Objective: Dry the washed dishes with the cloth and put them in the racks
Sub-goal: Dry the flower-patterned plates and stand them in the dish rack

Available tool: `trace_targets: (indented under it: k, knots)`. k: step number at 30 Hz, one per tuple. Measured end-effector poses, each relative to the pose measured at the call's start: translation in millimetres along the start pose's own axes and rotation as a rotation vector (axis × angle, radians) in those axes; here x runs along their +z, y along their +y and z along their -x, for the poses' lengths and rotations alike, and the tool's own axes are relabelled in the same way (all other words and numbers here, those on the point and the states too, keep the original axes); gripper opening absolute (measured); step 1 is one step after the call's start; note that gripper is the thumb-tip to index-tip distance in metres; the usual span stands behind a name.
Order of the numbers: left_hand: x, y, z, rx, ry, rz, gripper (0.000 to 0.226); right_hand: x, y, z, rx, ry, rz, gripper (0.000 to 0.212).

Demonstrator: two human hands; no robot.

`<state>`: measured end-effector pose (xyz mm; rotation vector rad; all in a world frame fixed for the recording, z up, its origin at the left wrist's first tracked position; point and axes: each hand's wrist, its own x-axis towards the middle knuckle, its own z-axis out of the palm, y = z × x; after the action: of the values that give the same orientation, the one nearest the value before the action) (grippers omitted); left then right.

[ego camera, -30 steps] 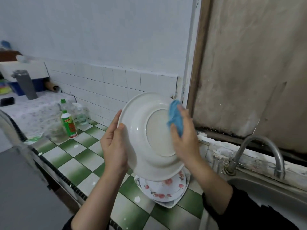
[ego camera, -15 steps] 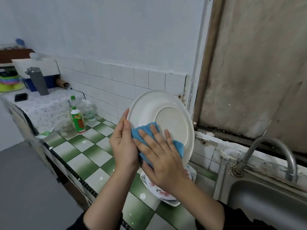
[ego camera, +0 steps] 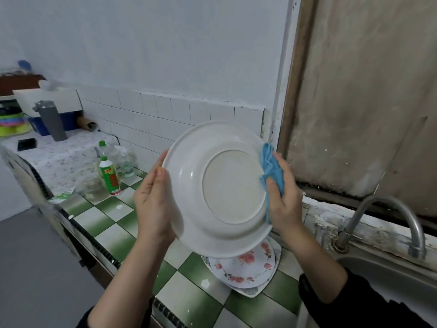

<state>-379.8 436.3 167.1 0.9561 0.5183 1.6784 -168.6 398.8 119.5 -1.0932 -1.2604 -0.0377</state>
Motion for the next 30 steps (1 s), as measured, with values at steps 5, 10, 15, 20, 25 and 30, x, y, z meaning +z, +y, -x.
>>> trace_targets:
  k: [5, 10, 15, 20, 25, 30]
  knots:
    - [1.8, 1.1, 2.2, 0.044, 0.022, -0.005, 0.026, 14.2, -14.8, -9.0, -0.017, -0.003, -0.053, 0.043]
    - [-9.7, -0.4, -1.2, 0.007, 0.016, 0.046, 0.029, 13.1, -7.2, 25.1, 0.037, -0.003, -0.064, 0.045]
    - [-0.1, -10.7, 12.8, -0.024, -0.135, -0.072, 0.021, 18.8, -46.2, -29.6, 0.11, -0.062, 0.079, 0.047]
    - [10.0, -9.6, 15.9, -0.002, -0.121, -0.038, 0.027, 50.3, -74.3, -10.4, -0.401, -0.303, 0.336, 0.05]
    - [7.2, 0.2, 19.9, 0.093, -0.114, -0.109, 0.026, 35.5, -65.9, -40.5, 0.041, -0.003, 0.083, 0.05]
    - [16.4, 0.7, 19.5, 0.102, -0.124, -0.099, 0.025, 55.6, -83.0, -13.2, -0.233, -0.052, 0.277, 0.05]
